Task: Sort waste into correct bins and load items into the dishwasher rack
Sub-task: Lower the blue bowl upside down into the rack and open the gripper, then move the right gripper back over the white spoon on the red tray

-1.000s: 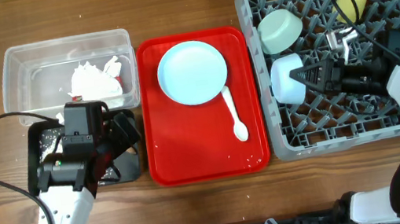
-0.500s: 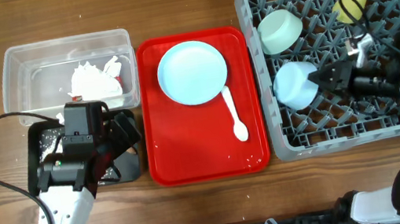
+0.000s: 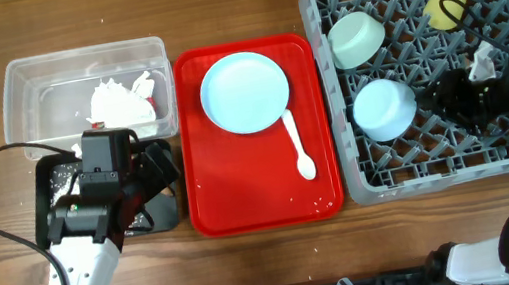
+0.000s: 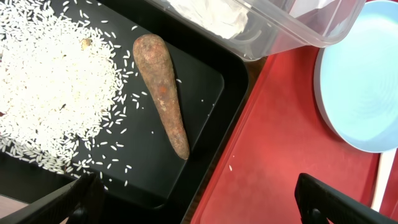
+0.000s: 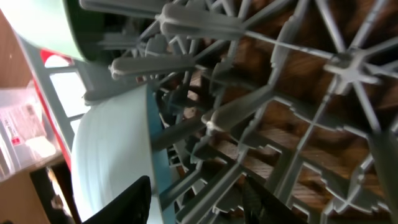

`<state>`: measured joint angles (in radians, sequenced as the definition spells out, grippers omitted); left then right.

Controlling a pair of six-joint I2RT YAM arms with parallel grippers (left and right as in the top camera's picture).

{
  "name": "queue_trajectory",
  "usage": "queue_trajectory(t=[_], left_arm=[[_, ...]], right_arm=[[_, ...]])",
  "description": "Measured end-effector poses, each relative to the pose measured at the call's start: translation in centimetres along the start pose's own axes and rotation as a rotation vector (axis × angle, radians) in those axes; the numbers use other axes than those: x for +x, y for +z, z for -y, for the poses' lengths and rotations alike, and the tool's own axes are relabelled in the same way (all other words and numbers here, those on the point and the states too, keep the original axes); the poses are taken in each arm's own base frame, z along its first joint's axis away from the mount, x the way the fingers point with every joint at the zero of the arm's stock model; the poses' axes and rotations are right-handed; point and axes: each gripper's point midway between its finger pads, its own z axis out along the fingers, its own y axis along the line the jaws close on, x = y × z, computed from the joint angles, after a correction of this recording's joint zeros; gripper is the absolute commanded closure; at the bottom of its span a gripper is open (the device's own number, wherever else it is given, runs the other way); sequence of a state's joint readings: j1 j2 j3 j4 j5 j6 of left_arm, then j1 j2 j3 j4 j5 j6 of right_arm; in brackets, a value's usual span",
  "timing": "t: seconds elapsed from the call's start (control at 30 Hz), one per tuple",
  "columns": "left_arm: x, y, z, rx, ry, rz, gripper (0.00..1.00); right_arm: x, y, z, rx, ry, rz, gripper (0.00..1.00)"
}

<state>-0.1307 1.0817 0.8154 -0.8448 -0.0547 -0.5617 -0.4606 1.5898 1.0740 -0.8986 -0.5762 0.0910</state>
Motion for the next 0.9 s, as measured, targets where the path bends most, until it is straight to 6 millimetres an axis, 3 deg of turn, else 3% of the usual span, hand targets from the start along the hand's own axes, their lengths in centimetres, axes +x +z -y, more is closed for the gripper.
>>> queue_trajectory(t=[0.13, 0.23, 0.37, 0.5, 0.63, 0.77, 0.9], left_arm=[[0.0, 0.0, 0.0, 0.000, 0.000, 0.000, 0.00], [0.0, 0.0, 0.0, 0.000, 0.000, 0.000, 0.00], [0.0, 0.0, 0.0, 0.000, 0.000, 0.000, 0.00], [0.0, 0.0, 0.0, 0.000, 0.000, 0.000, 0.00], [0.0, 0.0, 0.0, 0.000, 0.000, 0.001, 0.00], [0.0, 0.0, 0.0, 0.000, 0.000, 0.000, 0.00], [0.0, 0.0, 0.0, 0.000, 0.000, 0.000, 0.00]], right_arm=[[0.1, -0.3, 1.7, 0.112, 0.062, -0.004, 0.49], [0.1, -1.3, 1.5, 0.147, 0.084, -0.016, 0.49], [-1.7, -3.7, -0.5, 0.160, 0.045, 0.020, 0.49], [-2.3, -5.3, -4.6, 0.147, -0.069, 0.052, 0.50], [0.0, -4.7, -9.2, 0.116, -0.221, 0.023, 0.51], [4.3, -2.4, -14.2, 0.075, -0.405, -0.074, 0.51], [8.3, -0.6, -17.7, 0.050, -0.552, -0.150, 0.52]])
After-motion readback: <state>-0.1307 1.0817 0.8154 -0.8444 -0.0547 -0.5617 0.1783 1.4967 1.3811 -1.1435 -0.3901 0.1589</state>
